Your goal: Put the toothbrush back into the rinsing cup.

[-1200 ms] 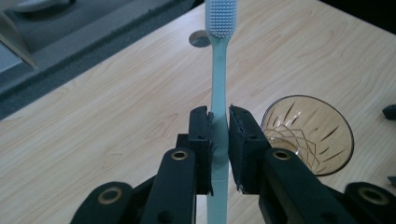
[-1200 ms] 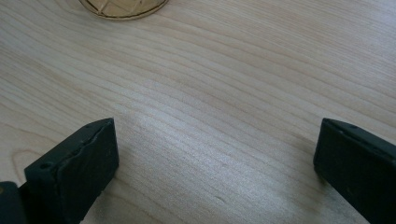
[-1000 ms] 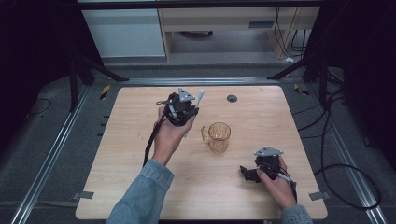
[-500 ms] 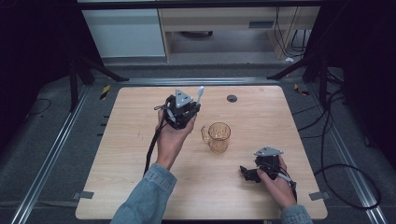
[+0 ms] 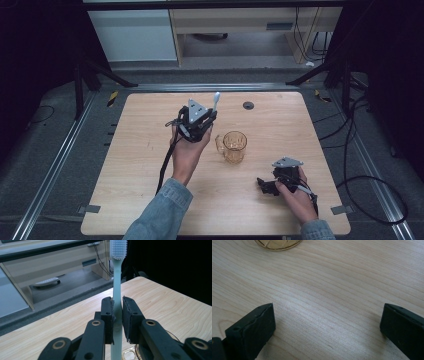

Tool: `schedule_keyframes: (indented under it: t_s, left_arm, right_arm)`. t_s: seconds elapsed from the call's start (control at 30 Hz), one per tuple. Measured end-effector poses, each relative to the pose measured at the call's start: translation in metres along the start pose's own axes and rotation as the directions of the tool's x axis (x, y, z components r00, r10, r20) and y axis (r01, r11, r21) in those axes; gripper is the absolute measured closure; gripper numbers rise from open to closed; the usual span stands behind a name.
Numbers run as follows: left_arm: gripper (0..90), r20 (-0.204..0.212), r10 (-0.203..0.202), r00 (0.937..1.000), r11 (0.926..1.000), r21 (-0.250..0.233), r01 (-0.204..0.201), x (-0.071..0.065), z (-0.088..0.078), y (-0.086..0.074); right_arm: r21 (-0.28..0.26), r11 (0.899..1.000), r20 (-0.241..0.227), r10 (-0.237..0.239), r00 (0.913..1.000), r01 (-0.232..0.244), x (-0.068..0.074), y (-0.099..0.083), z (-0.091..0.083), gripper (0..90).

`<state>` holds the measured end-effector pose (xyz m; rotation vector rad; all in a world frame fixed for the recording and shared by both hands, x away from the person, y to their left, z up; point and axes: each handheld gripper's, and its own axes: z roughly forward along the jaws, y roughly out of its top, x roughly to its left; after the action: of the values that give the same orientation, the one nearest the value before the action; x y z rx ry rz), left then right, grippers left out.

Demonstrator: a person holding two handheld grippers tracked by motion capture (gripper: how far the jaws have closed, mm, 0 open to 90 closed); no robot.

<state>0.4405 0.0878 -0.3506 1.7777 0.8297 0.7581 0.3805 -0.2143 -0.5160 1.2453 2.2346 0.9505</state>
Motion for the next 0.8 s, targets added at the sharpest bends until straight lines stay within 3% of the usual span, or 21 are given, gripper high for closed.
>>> schedule_keyframes:
  t_s: [0.1,0.27,0.47,0.67,0.8]
  left_arm:
    - [79.1,0.005,-0.012,0.9999,0.9999,-0.005,0.012,-0.001,0.0,-0.002]
    - [79.1,-0.008,-0.029,0.9995,0.9978,-0.059,0.029,-0.001,-0.003,-0.008]
    - [79.1,-0.013,-0.069,0.9975,0.9874,-0.144,0.066,-0.002,-0.006,-0.018]
    - [79.1,-0.008,-0.06,0.9982,0.9789,-0.196,0.057,-0.003,-0.01,-0.023]
    - [79.0,0.002,-0.054,0.9985,0.9789,-0.197,0.053,-0.005,-0.011,-0.024]
  right_arm:
    - [0.0,1.0,-0.001,0.002,1.0,-0.002,0.0,0.0,0.0,0.4]
    - [-0.001,1.0,-0.003,-0.007,1.0,0.007,0.0,0.0,0.0,0.4]
    - [-0.001,1.0,-0.009,-0.012,0.9999,0.012,0.0,0.0,0.0,0.4]
    - [0.0,1.0,-0.015,-0.011,0.9998,0.011,0.0,0.0,0.0,0.4]
    - [-0.001,1.0,-0.016,-0.012,0.9998,0.012,0.0,0.0,0.0,0.4]
